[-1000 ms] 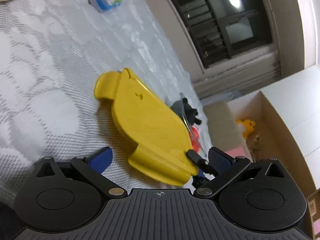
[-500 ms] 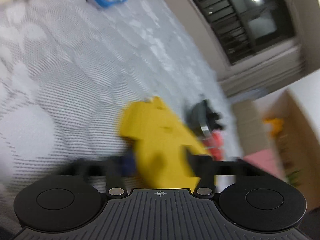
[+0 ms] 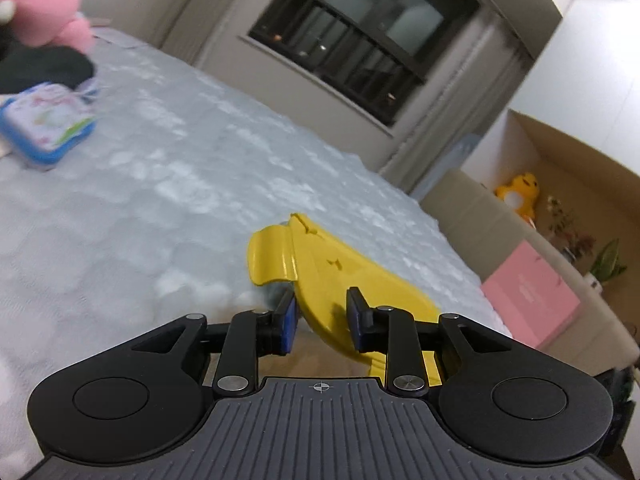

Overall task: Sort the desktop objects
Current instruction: 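Grasp the yellow lid edges with both grippers and lift it, then carry the yellow lid with both grippers toward the glass container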

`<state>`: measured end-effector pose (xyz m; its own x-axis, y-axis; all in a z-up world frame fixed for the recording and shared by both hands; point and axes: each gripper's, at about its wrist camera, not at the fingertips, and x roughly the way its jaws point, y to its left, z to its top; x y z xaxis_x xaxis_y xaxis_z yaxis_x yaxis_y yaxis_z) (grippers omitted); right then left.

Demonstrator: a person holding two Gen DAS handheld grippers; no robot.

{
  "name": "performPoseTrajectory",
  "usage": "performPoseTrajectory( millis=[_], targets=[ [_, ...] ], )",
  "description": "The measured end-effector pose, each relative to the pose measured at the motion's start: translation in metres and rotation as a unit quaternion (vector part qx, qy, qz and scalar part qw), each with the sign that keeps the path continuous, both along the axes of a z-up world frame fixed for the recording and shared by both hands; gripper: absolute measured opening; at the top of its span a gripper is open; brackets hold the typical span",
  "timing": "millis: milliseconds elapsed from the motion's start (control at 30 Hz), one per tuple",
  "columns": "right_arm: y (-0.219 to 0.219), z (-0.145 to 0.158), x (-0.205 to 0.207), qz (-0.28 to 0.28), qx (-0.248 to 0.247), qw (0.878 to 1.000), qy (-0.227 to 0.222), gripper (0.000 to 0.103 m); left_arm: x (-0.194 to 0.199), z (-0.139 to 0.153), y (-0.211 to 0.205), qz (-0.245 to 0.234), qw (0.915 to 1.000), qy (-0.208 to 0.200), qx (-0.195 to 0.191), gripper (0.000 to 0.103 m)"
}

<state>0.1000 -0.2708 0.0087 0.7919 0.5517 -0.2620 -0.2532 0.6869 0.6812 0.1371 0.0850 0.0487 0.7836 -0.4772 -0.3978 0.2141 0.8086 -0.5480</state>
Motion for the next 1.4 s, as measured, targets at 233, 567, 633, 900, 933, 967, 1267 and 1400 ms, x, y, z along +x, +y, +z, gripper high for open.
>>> performPoseTrajectory(
  millis=[233, 567, 633, 900, 933, 967, 1267, 1400],
  targets=[
    [-0.015, 0.001, 0.077, -0.059, -0.036, 0.998, 0.004, 0.030, 0.078, -0.010, -0.044, 0.000, 0.9990, 0.009, 0.043, 0.040],
    [-0.007, -0.037, 0.117, -0.080, -0.067, 0.994, 0.028, 0.033, 0.101, -0.043, -0.057, 0.020, 0.9936, 0.057, 0.096, 0.055],
    [0.000, -0.034, 0.116, -0.084, -0.089, 0.992, 0.020, 0.034, 0.102, -0.045, -0.055, 0.021, 0.9937, 0.062, 0.091, 0.056],
    [0.008, -0.022, 0.087, -0.100, -0.126, 0.987, -0.003, 0.043, 0.079, -0.022, -0.063, 0.031, 0.9879, 0.038, 0.147, 0.061],
    [0.006, -0.021, 0.083, -0.110, -0.131, 0.985, -0.002, 0.049, 0.076, -0.018, -0.062, 0.032, 0.9877, 0.034, 0.149, 0.062],
    [0.005, -0.020, 0.079, -0.121, -0.136, 0.983, -0.002, 0.055, 0.073, -0.014, -0.062, 0.034, 0.9874, 0.029, 0.152, 0.063],
    [-0.021, -0.014, 0.072, -0.192, -0.110, 0.975, 0.002, 0.055, 0.062, 0.015, -0.066, 0.031, 0.9889, -0.025, 0.143, 0.077],
    [-0.034, -0.026, 0.097, -0.210, -0.067, 0.975, 0.028, 0.055, 0.086, 0.013, -0.054, 0.048, 0.9942, -0.023, 0.093, 0.078]
  ],
)
